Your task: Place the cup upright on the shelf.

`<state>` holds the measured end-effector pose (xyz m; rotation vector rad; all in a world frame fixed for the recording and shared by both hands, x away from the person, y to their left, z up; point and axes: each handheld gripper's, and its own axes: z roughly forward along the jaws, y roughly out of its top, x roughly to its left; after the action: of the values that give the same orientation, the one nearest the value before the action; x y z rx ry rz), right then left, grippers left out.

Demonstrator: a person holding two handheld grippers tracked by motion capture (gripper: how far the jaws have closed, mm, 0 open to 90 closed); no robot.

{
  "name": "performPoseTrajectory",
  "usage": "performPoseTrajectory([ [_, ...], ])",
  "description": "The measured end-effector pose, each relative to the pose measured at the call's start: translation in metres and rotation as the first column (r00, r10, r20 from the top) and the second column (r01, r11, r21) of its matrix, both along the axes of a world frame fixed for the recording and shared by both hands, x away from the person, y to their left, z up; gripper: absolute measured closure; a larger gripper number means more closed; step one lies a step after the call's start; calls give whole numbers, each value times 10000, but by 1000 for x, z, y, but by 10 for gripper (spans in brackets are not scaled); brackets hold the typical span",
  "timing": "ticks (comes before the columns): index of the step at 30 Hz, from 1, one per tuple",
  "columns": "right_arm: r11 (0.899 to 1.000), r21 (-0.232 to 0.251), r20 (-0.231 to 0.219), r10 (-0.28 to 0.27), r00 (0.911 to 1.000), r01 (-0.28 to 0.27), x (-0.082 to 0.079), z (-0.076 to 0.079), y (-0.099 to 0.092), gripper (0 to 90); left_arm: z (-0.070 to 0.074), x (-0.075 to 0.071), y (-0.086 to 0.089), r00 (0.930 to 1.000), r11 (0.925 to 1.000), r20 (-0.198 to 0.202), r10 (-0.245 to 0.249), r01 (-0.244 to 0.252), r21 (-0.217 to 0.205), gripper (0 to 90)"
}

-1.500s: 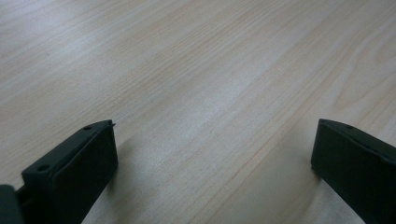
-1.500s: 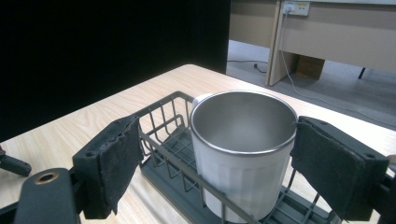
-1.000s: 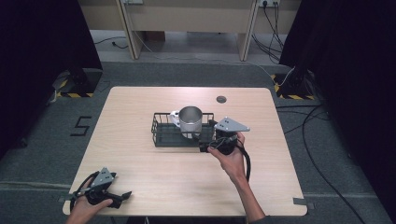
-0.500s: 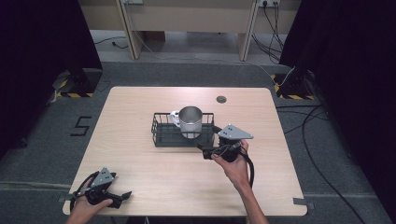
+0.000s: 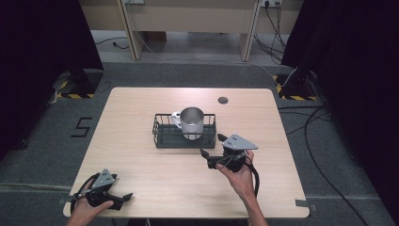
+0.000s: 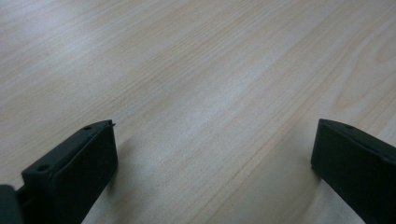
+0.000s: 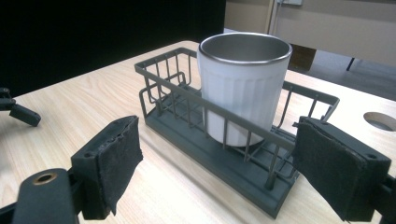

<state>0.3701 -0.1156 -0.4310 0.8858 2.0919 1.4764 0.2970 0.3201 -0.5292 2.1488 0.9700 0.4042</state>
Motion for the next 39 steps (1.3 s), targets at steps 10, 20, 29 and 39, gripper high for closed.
performPoseTrajectory([
  [10, 10000, 33, -68, -17, 10000, 17, -15, -12, -1, 155, 0, 0, 0, 10000, 10000, 1, -1, 1, 2, 0],
  [20, 9999, 156, -238, 32, 9997, -28, -24, -24, -6, 155, 0, 0, 0, 10000, 10000, -1, 1, -1, 1, 0],
  [29, 10000, 30, -500, 73, 9987, -72, -32, -35, -10, 155, 0, 0, 0, 10000, 10000, 1, -2, 2, 5, 0],
  [39, 10000, -83, -905, 38, 9959, -46, -39, -50, -19, 154, 0, 0, 0, 10000, 10000, -2, -4, 4, 7, 0],
])
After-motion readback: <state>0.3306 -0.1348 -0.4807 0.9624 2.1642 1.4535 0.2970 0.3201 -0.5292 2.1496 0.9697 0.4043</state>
